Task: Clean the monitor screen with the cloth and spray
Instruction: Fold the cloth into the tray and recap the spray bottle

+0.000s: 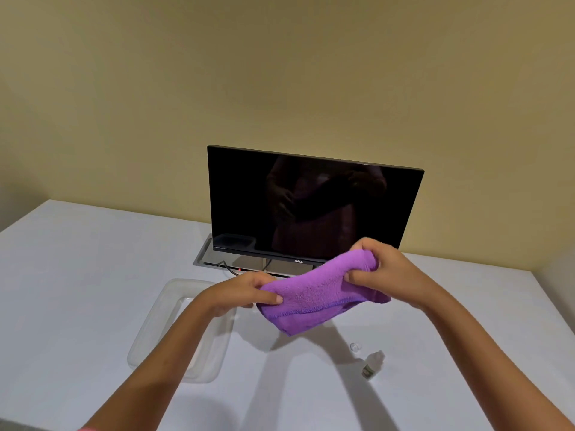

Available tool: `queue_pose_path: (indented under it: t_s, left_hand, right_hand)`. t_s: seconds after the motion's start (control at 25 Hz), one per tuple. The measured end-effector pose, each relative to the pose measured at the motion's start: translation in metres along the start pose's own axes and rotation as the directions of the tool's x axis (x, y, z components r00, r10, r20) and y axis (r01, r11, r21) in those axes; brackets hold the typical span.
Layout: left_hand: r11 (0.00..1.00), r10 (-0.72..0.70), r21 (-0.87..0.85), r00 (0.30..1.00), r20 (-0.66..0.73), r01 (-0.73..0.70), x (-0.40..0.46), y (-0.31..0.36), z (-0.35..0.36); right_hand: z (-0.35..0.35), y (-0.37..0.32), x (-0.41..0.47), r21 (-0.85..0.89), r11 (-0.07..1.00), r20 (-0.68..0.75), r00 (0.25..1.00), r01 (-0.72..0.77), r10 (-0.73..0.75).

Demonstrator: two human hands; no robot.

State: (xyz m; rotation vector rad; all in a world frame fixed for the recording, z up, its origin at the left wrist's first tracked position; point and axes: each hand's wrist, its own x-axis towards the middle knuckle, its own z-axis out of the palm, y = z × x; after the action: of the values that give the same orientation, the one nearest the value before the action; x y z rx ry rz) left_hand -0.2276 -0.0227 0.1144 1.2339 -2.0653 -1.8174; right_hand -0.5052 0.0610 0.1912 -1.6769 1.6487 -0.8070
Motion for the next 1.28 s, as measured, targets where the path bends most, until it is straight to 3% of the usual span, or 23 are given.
queue_pose_path:
  t_s: [0.12, 0.2, 0.32, 0.44, 0.48, 0.6, 0.64, 0.72, 0.8, 0.84, 1.0, 1.16, 1.28]
  left_hand:
    - [0.994, 0.093, -0.075, 0.956, 0.278, -0.075, -0.001, 0.005, 0.004]
    - [0.976, 0.159, -0.2, 0.921, 0.355, -0.092, -0.002, 0.014, 0.009]
    - [0.928, 0.197, -0.366, 0.926, 0.321, -0.071, -0.002, 0.031, 0.019]
    - [0.919, 0.199, -0.382, 0.954, 0.226, -0.102, 0.0, 0.04, 0.027]
    - [0.895, 0.222, -0.428, 0.956, 0.192, -0.122, 0.0, 0.04, 0.029]
    - [0.769, 0.288, -0.614, 0.954, 0.086, -0.177, 0.0, 0.041, 0.035]
    - [0.73, 0.293, -0.654, 0.955, 0.04, -0.197, 0.001, 0.042, 0.037]
    - [0.697, 0.255, -0.68, 0.965, -0.061, -0.227, 0.005, 0.043, 0.04]
    - [0.748, 0.156, -0.628, 0.977, -0.146, -0.213, 0.01, 0.042, 0.043]
    - [0.789, 0.098, -0.588, 0.98, -0.171, -0.181, 0.012, 0.039, 0.044]
    - [0.877, -0.072, -0.48, 0.989, -0.128, 0.001, 0.015, 0.023, 0.051]
    - [0.805, -0.114, -0.589, 0.993, -0.04, 0.069, 0.017, 0.015, 0.051]
    - [0.77, -0.011, -0.638, 0.999, -0.043, -0.018, 0.017, 0.017, 0.043]
  right_hand:
    - [-0.001, -0.012, 0.011, 0.307, 0.949, 0.094, 0.994, -0.075, 0.048]
    - [0.0, -0.019, 0.02, 0.397, 0.909, 0.207, 0.977, -0.13, 0.05]
    - [0.0, -0.025, 0.034, 0.367, 0.911, 0.359, 0.932, -0.19, 0.049]
    - [0.004, -0.019, 0.044, 0.486, 0.836, 0.379, 0.923, -0.255, 0.061]
    - [0.007, -0.016, 0.045, 0.61, 0.74, 0.373, 0.926, -0.284, 0.047]
    - [0.025, 0.004, 0.041, 0.909, 0.184, 0.379, 0.925, -0.373, 0.005]
    - [0.034, 0.011, 0.037, 0.927, 0.064, 0.37, 0.929, -0.37, 0.023]
    - [0.053, 0.024, 0.028, 0.923, -0.007, 0.385, 0.92, -0.385, 0.073]
    - [0.066, 0.03, 0.018, 0.902, 0.036, 0.426, 0.901, -0.43, 0.087]
    - [0.07, 0.031, 0.013, 0.891, 0.106, 0.431, 0.896, -0.442, 0.11]
    - [0.079, 0.035, 0.001, 0.751, 0.505, 0.302, 0.902, -0.425, 0.309]
    - [0.079, 0.038, -0.004, 0.696, 0.545, 0.278, 0.875, -0.467, 0.395]
    - [0.068, 0.032, -0.003, 0.683, 0.624, 0.225, 0.922, -0.379, 0.314]
